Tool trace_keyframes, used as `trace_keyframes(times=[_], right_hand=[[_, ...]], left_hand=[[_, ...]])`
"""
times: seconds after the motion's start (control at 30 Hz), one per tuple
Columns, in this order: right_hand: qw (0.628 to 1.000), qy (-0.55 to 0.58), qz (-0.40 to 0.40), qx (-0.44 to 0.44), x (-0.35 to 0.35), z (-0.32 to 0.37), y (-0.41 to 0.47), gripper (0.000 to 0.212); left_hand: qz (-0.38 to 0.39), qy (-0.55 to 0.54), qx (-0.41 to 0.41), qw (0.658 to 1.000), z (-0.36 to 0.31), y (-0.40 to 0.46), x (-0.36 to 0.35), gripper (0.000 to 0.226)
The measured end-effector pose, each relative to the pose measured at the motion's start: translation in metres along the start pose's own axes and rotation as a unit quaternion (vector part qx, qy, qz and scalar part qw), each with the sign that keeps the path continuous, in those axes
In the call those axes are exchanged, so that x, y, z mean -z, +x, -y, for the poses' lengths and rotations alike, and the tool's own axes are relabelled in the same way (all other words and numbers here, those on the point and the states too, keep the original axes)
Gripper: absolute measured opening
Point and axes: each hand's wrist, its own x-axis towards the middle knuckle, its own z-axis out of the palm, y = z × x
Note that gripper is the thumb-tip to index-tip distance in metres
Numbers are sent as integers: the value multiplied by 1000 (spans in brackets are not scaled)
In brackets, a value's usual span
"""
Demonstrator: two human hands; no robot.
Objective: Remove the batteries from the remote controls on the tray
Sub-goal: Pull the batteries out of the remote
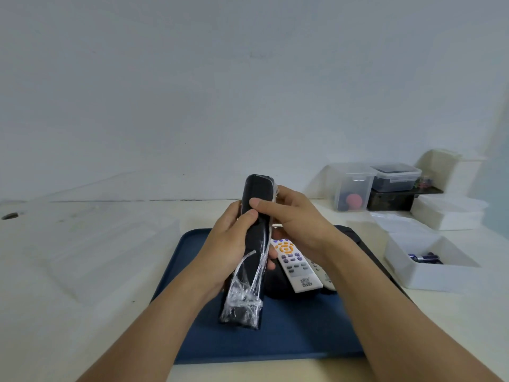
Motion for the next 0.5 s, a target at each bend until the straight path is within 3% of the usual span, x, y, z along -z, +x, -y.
trace_keyframes(times=[0.3,0.4,0.5], right_hand=[[995,57,-81,7,-9,-3,3,36],[998,21,-51,15,-15,0,-1,39],[992,76,-40,93,-28,7,-6,30]], left_hand=[[-27,47,-32,998,-12,2,8,31],[-52,125,-102,986,-23,3,23,29],[-80,186,-167,965,-31,4,39,19]])
